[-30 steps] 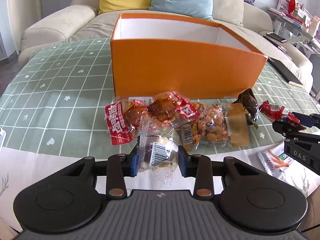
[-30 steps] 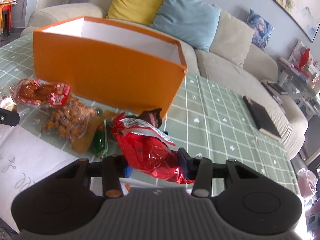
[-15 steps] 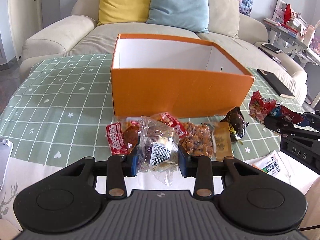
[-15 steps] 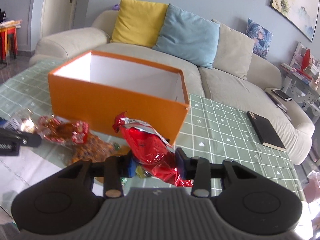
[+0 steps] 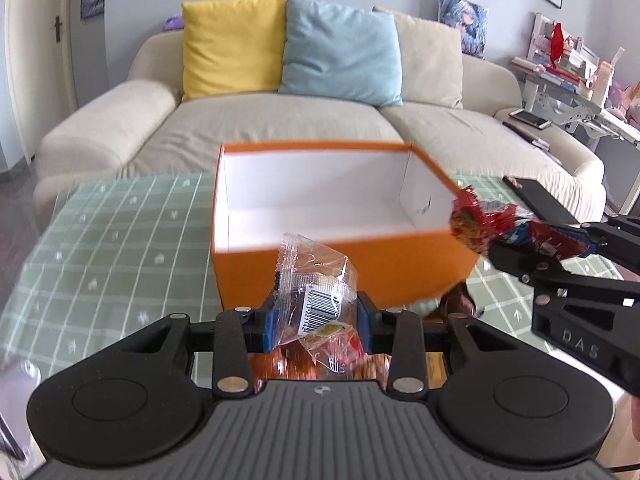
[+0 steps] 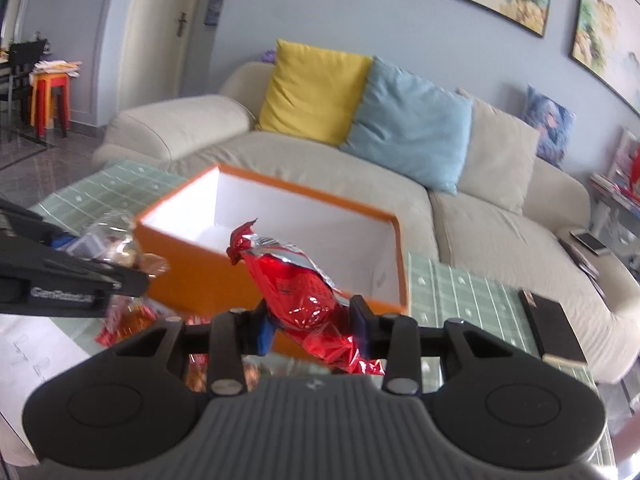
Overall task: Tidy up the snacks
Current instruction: 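Lift both held bags and carry them over the orange box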
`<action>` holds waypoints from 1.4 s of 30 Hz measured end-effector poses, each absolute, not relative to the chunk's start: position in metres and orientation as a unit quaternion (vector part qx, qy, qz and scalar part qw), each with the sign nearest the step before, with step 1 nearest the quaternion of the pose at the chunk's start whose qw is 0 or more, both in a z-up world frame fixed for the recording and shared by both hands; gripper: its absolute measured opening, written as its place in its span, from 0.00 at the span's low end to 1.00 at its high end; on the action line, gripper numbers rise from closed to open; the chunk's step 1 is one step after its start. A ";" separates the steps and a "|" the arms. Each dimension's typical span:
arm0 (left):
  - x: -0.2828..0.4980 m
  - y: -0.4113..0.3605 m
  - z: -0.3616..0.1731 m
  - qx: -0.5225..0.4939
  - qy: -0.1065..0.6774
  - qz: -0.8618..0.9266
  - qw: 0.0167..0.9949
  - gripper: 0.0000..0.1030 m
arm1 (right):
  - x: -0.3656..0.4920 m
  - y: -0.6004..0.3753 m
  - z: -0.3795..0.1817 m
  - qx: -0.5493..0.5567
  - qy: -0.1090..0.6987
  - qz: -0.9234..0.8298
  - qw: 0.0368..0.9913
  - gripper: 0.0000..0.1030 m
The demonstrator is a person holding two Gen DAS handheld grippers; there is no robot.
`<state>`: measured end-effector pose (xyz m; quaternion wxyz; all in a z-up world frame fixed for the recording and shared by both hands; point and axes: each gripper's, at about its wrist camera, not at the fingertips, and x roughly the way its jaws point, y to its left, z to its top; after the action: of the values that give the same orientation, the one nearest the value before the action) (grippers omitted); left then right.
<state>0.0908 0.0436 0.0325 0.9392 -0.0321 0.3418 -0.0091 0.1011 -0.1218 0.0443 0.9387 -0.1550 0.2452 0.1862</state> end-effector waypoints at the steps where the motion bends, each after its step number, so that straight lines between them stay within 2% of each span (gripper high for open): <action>1: 0.094 0.044 0.036 -0.028 0.338 -0.010 0.941 0.40 | 0.104 -0.120 0.049 -0.154 0.243 0.192 0.938 0.35; 9: 0.130 0.051 0.060 -0.023 0.320 -0.012 0.947 0.40 | 0.139 -0.100 0.076 -0.162 0.230 0.231 0.931 0.34; 18: 0.175 0.058 0.064 -0.027 0.324 -0.020 0.945 0.40 | 0.198 -0.081 0.076 -0.179 0.259 0.249 0.916 0.34; 28: 0.234 0.061 0.031 -0.055 0.394 -0.035 0.917 0.40 | 0.270 -0.069 0.039 -0.208 0.352 0.247 0.879 0.34; 42: 0.267 0.058 -0.021 -0.057 0.494 -0.059 0.866 0.40 | 0.308 -0.066 -0.011 -0.237 0.433 0.266 0.828 0.34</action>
<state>0.2669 0.0576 -0.0206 0.8658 -0.0574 0.4935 -0.0592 0.3075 -0.0664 -0.0105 0.8277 -0.2371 0.4335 0.2660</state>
